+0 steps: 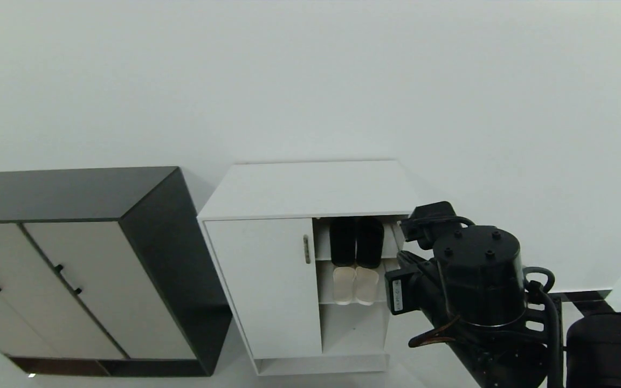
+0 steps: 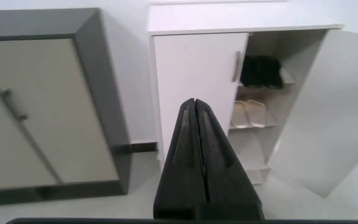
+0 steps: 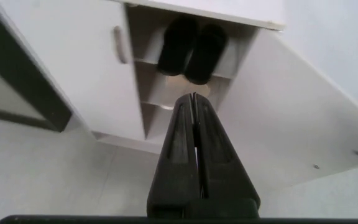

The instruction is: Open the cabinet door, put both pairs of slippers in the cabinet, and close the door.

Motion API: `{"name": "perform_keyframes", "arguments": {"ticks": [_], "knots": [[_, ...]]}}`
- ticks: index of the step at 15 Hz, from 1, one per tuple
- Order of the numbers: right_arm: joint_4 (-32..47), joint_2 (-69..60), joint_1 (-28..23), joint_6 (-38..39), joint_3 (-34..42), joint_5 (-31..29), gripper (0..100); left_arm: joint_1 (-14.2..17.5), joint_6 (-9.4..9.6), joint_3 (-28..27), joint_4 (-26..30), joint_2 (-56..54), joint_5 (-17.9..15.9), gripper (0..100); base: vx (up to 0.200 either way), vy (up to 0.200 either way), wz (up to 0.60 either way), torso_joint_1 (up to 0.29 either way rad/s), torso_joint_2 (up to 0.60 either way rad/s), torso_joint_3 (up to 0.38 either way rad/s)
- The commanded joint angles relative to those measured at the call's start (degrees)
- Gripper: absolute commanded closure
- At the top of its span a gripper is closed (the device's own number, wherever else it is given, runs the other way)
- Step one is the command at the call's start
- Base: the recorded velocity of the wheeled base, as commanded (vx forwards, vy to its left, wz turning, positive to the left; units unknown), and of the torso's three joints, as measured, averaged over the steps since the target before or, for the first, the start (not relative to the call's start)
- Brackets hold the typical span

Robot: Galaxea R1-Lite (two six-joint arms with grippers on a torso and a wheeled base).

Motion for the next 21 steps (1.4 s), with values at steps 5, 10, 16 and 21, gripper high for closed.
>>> {"name": "perform_keyframes", "arguments": {"ticks": [5,10,16,21], "knots": [[-0.03,0.26,-1.12,0.01,-0.01,-0.03,100,0.0,0.0,0.0,0.01,-0.01,0.07,100,0.0,0.0,-0.48,0.01,0.0,0.003],[-0.12,1.14,-4.2,-0.07,-0.45,1.99,100,0.0,0.0,0.0,0.01,-0.01,0.07,100,-0.04,0.0,0.0,0.0,0.0,0.001],[0.15,3.86,-10.7,0.01,-5.2,3.57,100,0.0,0.0,0.0,0.01,-0.01,0.07,100,-0.133,0.0,0.0,0.004,0.01,0.001],[5.68,13.62,-23.36,1.6,-20.4,12.45,100,0.09,0.09,0.0,0.01,-0.01,-0.02,100,0.0,0.0,0.0,0.0,0.0,0.0]]}}
